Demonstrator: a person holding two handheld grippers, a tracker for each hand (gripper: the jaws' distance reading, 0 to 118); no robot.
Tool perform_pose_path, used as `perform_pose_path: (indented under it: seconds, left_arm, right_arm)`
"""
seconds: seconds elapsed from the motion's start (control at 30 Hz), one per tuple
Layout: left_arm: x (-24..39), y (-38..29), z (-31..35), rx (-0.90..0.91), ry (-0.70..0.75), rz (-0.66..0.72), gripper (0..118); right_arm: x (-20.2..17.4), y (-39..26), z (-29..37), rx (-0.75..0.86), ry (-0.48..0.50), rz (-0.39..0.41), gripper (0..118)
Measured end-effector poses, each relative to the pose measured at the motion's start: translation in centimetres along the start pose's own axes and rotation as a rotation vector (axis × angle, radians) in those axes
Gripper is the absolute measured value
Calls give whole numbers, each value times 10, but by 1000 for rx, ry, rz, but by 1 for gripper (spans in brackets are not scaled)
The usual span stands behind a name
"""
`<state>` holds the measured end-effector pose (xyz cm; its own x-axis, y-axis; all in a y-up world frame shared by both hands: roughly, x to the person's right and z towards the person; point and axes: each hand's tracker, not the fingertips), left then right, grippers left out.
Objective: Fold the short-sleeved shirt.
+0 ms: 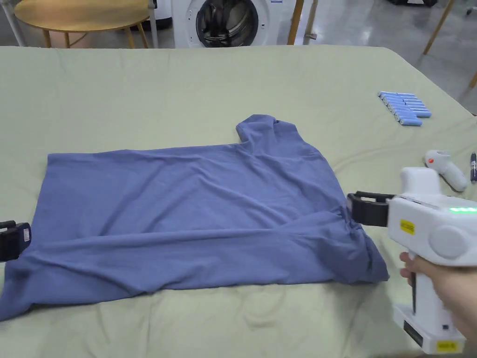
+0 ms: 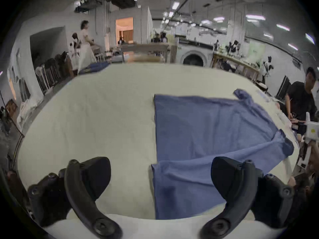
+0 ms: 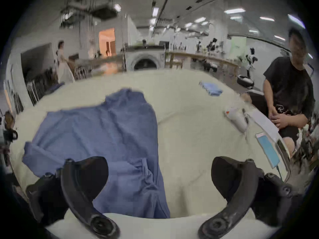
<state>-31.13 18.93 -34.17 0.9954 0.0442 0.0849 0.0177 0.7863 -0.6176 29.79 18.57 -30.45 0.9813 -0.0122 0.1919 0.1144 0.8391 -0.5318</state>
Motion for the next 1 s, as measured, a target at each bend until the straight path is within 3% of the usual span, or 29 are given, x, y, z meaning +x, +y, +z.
perform_pose_path:
  seconds: [0.1,0.13,0.17,0.2,0.23,0.27,0.3,0.37,0.43,0.5,0.6,0.7,0.73,0.8,0.83,1.0]
  left_arm:
    - [12,-23,50,82,7,-15,113]
    - [16,-33,63,106,-1,-14,109]
    - [23,-46,78,136,3,-5,96]
    - [29,-61,90,162,9,16,76]
    - [31,-74,95,152,-2,31,42]
    - [36,-87,97,113,-23,52,0]
    - [42,-101,97,56,-8,51,0]
    - [44,-129,87,6,-9,-22,0]
    - [50,-145,79,-65,-16,-83,0]
    - [47,-147,77,-53,-25,-64,0]
    - [35,-130,66,-30,-26,25,0]
    - [22,-102,42,-19,23,60,0]
    - [16,-95,32,19,29,71,13]
    - [10,-78,13,11,6,89,106]
    - [5,-73,7,-34,17,122,118]
    - [20,-66,-31,-133,62,115,116]
  right_arm:
    - [-8,-12,52,96,-17,18,118]
    - [-13,-18,67,118,-24,31,117]
    - [-17,-29,82,119,-20,46,110]
    - [-25,-40,94,95,7,68,93]
    - [-32,-50,102,88,2,81,64]
    - [-40,-64,108,91,-27,118,14]
    - [-44,-79,110,81,-35,153,0]
    - [-53,-103,114,50,-47,142,0]
    - [-56,-120,113,-35,50,86,0]
    - [-62,-131,113,-80,72,39,0]
    - [-73,-129,116,-64,77,128,0]
    - [-71,-124,114,-44,104,148,0]
    - [-71,-122,112,-44,103,152,0]
    - [-70,-120,111,-52,110,139,0]
    - [-68,-123,112,-57,115,124,0]
    - [-60,-130,115,-81,95,109,0]
